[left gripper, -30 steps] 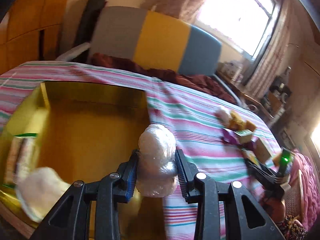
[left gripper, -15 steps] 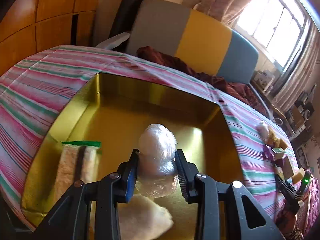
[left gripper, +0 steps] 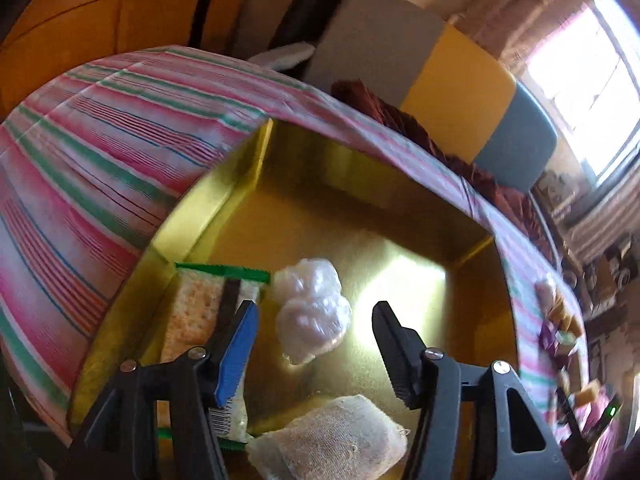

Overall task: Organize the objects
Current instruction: 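Drop the white bundle into the tray with the left tool while the right tool carries the WEIDAN packet, then lower the WEIDAN packet into the tray and open the right tool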

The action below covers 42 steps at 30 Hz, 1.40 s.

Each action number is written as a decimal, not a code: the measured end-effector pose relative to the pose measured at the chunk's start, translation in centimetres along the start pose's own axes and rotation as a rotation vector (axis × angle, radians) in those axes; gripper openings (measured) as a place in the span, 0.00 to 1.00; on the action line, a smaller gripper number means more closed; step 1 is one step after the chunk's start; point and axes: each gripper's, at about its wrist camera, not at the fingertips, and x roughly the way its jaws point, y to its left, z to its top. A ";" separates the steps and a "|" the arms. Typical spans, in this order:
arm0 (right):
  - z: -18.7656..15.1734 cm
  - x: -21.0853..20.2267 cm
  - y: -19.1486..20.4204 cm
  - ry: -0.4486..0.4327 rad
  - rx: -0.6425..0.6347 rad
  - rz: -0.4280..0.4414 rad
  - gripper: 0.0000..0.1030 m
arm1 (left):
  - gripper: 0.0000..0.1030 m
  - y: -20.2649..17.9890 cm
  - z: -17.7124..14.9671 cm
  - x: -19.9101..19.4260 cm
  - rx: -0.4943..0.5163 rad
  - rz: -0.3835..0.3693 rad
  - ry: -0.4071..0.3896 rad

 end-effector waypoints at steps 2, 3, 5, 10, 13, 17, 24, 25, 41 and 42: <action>-0.1 -0.8 1.3 -0.008 -0.018 0.035 0.47 | 0.58 -0.2 0.4 -1.2 0.000 0.018 -0.042; -0.2 -1.3 2.1 -0.017 -0.041 0.045 0.47 | 0.58 -0.3 0.5 -1.7 0.002 0.034 -0.062; -0.4 -2.5 4.2 -0.036 -0.090 0.080 0.47 | 0.58 -0.6 0.8 -2.7 0.006 0.055 -0.100; -0.2 -4.4 9.2 -0.041 -0.160 0.190 0.47 | 0.58 -1.0 1.3 -3.8 0.000 0.048 -0.133; -0.2 -5.2 11.7 -0.014 -0.185 0.260 0.47 | 0.58 -1.0 1.4 -3.9 -0.005 0.047 -0.128; -0.1 -7.6 15.8 -0.011 -0.246 0.381 0.47 | 0.58 -0.9 1.8 -4.5 -0.015 0.051 -0.145; -0.6 -10.8 23.9 0.010 -0.366 0.562 0.47 | 0.58 -0.9 2.3 -6.3 -0.024 0.039 -0.194; -0.7 -11.1 25.1 0.008 -0.391 0.575 0.47 | 0.58 -0.9 2.3 -6.5 -0.025 0.038 -0.198; -3.7 -6.8 34.6 0.170 -0.508 0.500 0.48 | 0.58 -0.6 2.9 -8.0 -0.062 0.004 -0.226; -3.7 -6.5 34.8 0.178 -0.503 0.500 0.48 | 0.59 -0.7 2.9 -8.0 -0.062 0.004 -0.224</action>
